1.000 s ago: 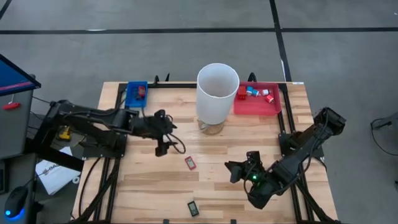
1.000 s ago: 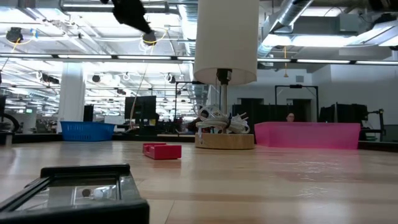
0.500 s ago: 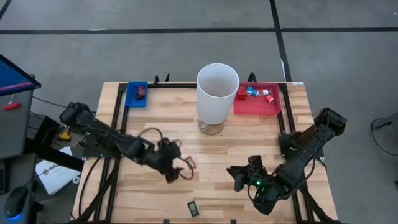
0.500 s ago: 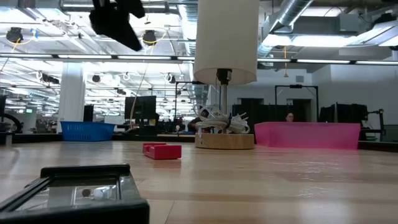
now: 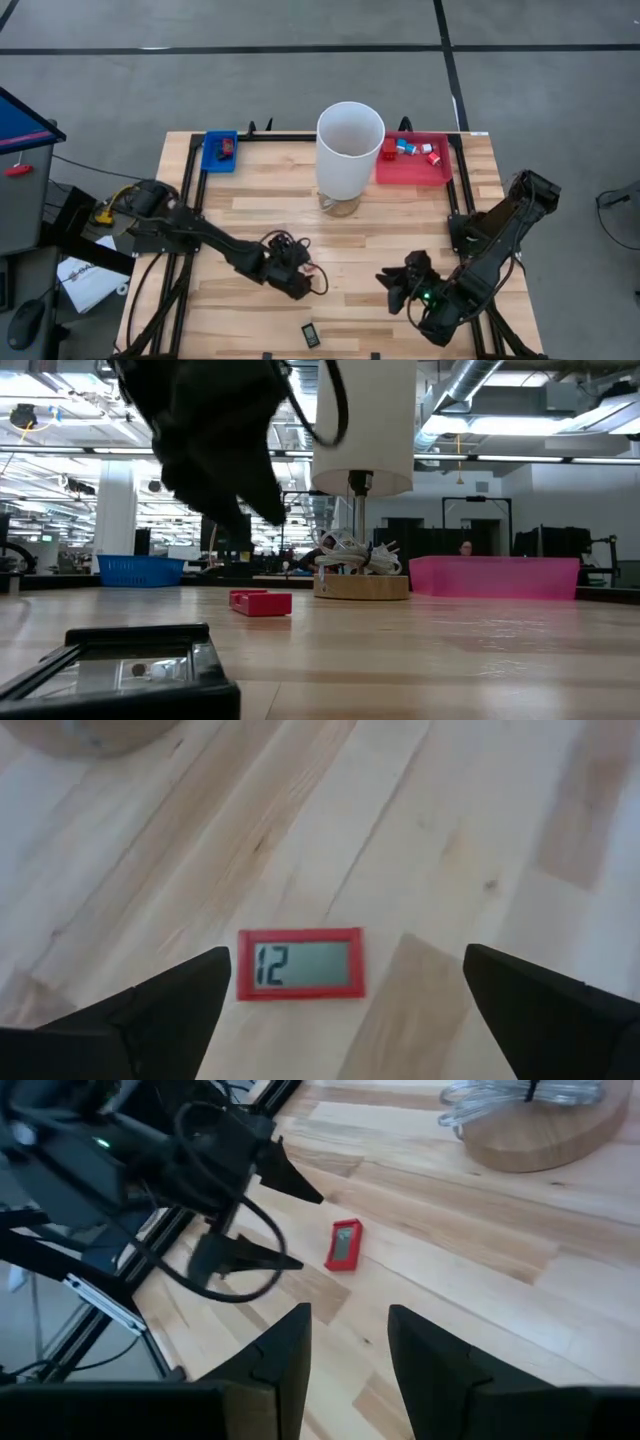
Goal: Pick & Place Office items
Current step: Put the red digital timer into the blue bin, then put the black digital timer into the blue bin
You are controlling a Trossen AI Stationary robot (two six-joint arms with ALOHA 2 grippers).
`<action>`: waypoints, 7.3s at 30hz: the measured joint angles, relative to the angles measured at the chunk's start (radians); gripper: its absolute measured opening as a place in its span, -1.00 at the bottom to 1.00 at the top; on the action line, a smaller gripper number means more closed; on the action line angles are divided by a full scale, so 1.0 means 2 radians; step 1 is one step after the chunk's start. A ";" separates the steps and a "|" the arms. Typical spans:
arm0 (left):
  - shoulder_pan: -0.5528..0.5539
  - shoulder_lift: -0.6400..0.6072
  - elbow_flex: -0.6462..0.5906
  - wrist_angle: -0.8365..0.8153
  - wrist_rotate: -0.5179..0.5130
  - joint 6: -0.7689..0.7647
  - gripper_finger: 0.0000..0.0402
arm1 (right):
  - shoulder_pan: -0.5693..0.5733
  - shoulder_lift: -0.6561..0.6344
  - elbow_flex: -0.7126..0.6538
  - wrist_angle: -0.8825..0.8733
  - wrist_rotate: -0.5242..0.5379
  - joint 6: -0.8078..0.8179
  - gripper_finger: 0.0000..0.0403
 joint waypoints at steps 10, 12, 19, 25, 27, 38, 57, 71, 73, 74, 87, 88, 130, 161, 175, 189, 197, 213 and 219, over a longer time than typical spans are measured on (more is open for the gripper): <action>0.009 0.054 -0.005 0.019 -0.004 -0.019 0.99 | 0.009 -0.010 0.000 -0.026 0.002 0.009 -0.36; 0.015 0.054 -0.018 0.035 -0.005 -0.019 0.98 | 0.009 -0.009 0.000 -0.026 0.001 0.009 -0.36; 0.034 0.053 -0.065 0.090 0.014 -0.016 0.98 | 0.009 -0.009 0.000 -0.025 0.001 0.014 -0.36; 0.033 0.051 -0.082 0.114 0.012 -0.013 0.98 | 0.009 -0.009 0.000 -0.024 0.003 0.022 -0.36; 0.033 0.051 -0.082 0.113 0.011 -0.011 0.97 | 0.009 -0.009 0.000 -0.024 0.004 0.023 -0.36; 0.047 0.041 -0.083 0.105 0.006 -0.052 0.44 | 0.008 -0.009 0.000 -0.013 0.033 0.035 -0.36; 0.107 -0.349 -0.397 0.038 -0.204 -0.661 0.41 | -0.011 -0.009 0.000 -0.015 0.071 0.036 -0.36; 0.338 -0.533 -0.448 0.179 -0.358 -0.603 0.41 | -0.057 -0.008 0.000 -0.010 0.071 0.048 -0.36; 0.379 -0.531 -0.448 0.228 -0.346 -0.540 0.42 | -0.063 -0.008 0.000 -0.010 0.070 0.049 -0.36; 0.399 -0.531 -0.448 0.253 -0.333 -0.500 0.44 | -0.067 -0.008 0.000 -0.009 0.069 0.049 -0.36; 0.664 -0.506 -0.447 0.328 -0.066 -0.360 0.47 | -0.097 -0.008 0.000 0.010 0.067 0.058 -0.36; 0.673 -0.500 -0.447 0.326 -0.054 -0.361 0.45 | -0.098 -0.008 0.000 0.012 0.067 0.058 -0.36; 0.597 -0.495 -0.447 0.574 0.503 -0.150 0.50 | -0.103 -0.007 0.000 0.038 0.065 0.058 -0.36; 0.227 -0.494 -0.446 0.735 0.416 -0.148 0.50 | -0.136 0.161 0.004 0.458 -0.359 -0.144 -0.36; 0.227 -0.494 -0.447 0.744 0.443 -0.151 0.50 | -0.167 0.298 0.138 0.429 -0.428 -0.112 -0.36; 0.227 -0.494 -0.447 0.754 0.464 -0.153 0.50 | -0.185 0.304 0.146 0.355 -0.471 -0.093 -0.39; 0.227 -0.494 -0.447 0.754 0.466 -0.153 0.50 | -0.188 0.304 0.146 0.312 -0.475 -0.078 -0.39; 0.227 -0.494 -0.447 0.754 0.466 -0.161 0.50 | -0.187 0.304 0.146 0.310 -0.510 -0.045 0.32; 0.227 -0.494 -0.447 0.752 0.467 -0.161 0.50 | -0.189 0.335 0.191 0.303 -0.514 -0.016 0.40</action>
